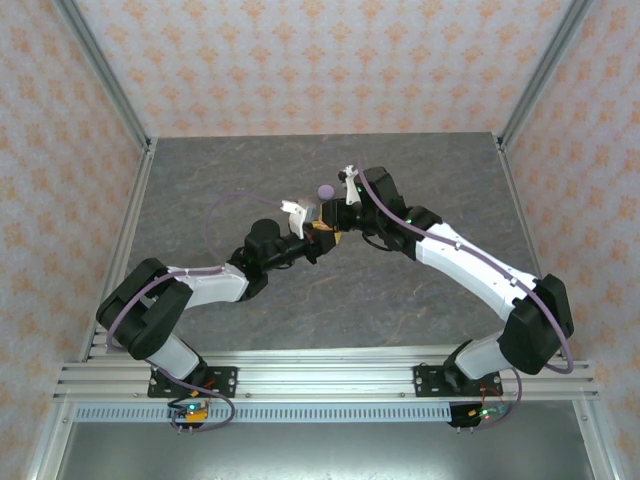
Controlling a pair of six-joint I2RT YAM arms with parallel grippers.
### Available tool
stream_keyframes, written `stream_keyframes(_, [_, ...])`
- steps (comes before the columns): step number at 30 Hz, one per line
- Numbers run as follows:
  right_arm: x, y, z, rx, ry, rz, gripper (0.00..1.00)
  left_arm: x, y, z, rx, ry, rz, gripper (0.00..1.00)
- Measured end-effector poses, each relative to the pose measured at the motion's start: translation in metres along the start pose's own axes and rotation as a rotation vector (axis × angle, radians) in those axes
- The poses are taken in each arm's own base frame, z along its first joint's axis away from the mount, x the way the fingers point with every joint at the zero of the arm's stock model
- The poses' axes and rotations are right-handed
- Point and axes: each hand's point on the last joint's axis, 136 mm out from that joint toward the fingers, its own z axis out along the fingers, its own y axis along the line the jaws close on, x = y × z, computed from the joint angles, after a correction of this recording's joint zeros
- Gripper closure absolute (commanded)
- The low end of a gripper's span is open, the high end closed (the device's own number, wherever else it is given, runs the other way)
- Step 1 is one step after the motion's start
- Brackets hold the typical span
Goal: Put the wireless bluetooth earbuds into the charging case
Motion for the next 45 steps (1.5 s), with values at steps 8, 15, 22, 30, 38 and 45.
stream_keyframes(8, [0.001, 0.0, 0.0, 0.0, 0.002, -0.008, 0.8, -0.003, 0.001, 0.003, -0.01, 0.003, -0.011, 0.91])
stream_keyframes(15, [0.0, -0.002, 0.0, 0.016, -0.006, -0.021, 0.8, -0.003, 0.004, 0.003, -0.028, 0.007, -0.014, 0.92])
stream_keyframes(22, [0.0, -0.004, -0.003, 0.033, -0.011, -0.028, 0.79, 0.001, 0.006, 0.003, -0.035, 0.021, -0.019, 0.92])
stream_keyframes(30, [0.002, -0.005, -0.003, 0.033, -0.001, -0.031, 0.79, 0.003, 0.007, 0.003, -0.04, 0.031, -0.02, 0.92])
stream_keyframes(38, [0.007, -0.005, -0.001, 0.037, 0.018, -0.046, 0.79, 0.008, 0.009, 0.002, -0.05, 0.052, -0.005, 0.92])
stream_keyframes(45, [0.014, -0.007, 0.002, 0.046, 0.043, -0.05, 0.79, 0.01, 0.006, 0.002, -0.046, 0.061, 0.01, 0.92])
